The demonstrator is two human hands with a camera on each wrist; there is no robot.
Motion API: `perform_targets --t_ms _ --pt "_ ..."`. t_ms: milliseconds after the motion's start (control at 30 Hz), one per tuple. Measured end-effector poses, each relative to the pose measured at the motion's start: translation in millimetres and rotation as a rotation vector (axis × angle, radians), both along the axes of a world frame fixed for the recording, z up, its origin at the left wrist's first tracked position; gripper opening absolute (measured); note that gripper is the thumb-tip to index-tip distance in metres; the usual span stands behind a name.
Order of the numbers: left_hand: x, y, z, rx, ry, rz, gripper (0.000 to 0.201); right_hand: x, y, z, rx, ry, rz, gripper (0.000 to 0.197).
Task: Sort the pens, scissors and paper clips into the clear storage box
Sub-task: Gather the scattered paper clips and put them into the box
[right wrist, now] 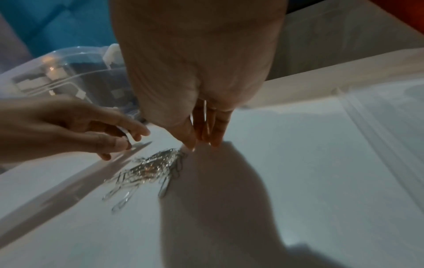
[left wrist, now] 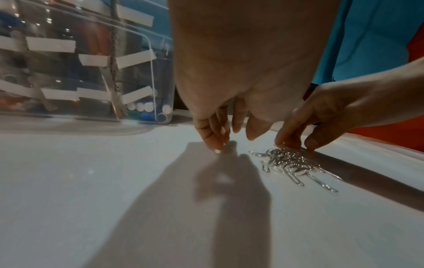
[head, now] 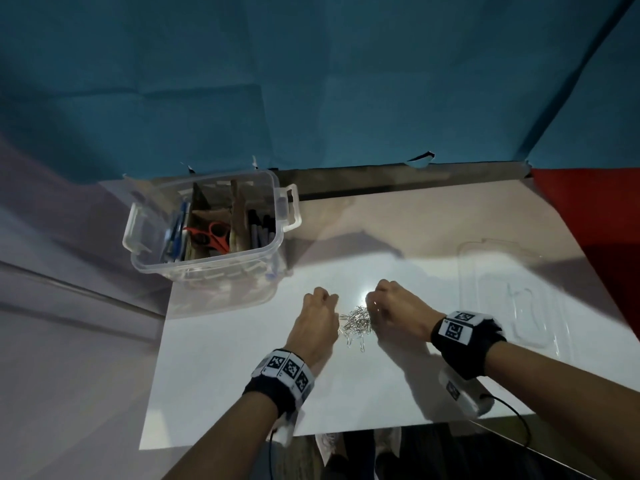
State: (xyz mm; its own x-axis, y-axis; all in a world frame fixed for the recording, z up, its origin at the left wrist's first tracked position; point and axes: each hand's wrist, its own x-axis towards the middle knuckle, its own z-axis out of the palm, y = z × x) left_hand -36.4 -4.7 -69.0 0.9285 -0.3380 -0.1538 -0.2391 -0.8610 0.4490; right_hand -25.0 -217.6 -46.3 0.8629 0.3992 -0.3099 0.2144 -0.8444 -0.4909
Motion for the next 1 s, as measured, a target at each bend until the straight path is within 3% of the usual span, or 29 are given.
perform_targets --t_ms 67,167,300,433,567,667,733,833,933,1000 --pt "-9.3 -6.7 -4.2 -0.007 0.031 -0.028 0.012 -10.5 6.5 -7.6 -0.002 -0.004 0.036 0.015" --pt "-21.3 -13.5 -9.6 -0.058 0.065 -0.091 0.016 -18.8 11.5 -9.8 0.030 0.014 0.142 0.016" --pt "-21.4 -1.9 -7.8 -0.136 0.104 -0.057 0.014 -17.5 -5.3 -0.9 0.049 0.074 0.085 0.015" --pt "-23.3 13.8 -4.5 -0.110 0.203 -0.098 0.036 -29.2 -15.5 0.2 0.008 0.090 0.034 0.016" --pt "-25.6 -0.2 -1.1 -0.150 0.206 -0.070 0.019 -37.9 3.4 -9.1 0.068 0.038 0.034 0.005" --pt "-22.4 -7.4 -0.9 -0.190 0.189 0.000 0.031 -31.8 12.1 -12.4 0.093 0.023 -0.005 0.005" --pt "-20.4 -1.9 -2.0 -0.190 0.186 0.029 0.017 -27.9 7.8 -13.6 0.105 0.013 -0.051 0.010" --pt "-22.0 7.2 -5.3 -0.152 0.238 -0.036 0.053 -25.5 -1.9 -13.5 0.091 0.066 -0.036 0.026" --pt "-26.2 -2.0 -4.8 -0.029 0.214 -0.084 0.092 -33.9 6.6 -16.1 -0.027 0.057 0.073 0.067" --pt "-27.8 -11.1 -4.4 -0.009 0.187 -0.065 0.088 -38.8 16.3 -21.6 -0.039 -0.005 0.070 0.069"
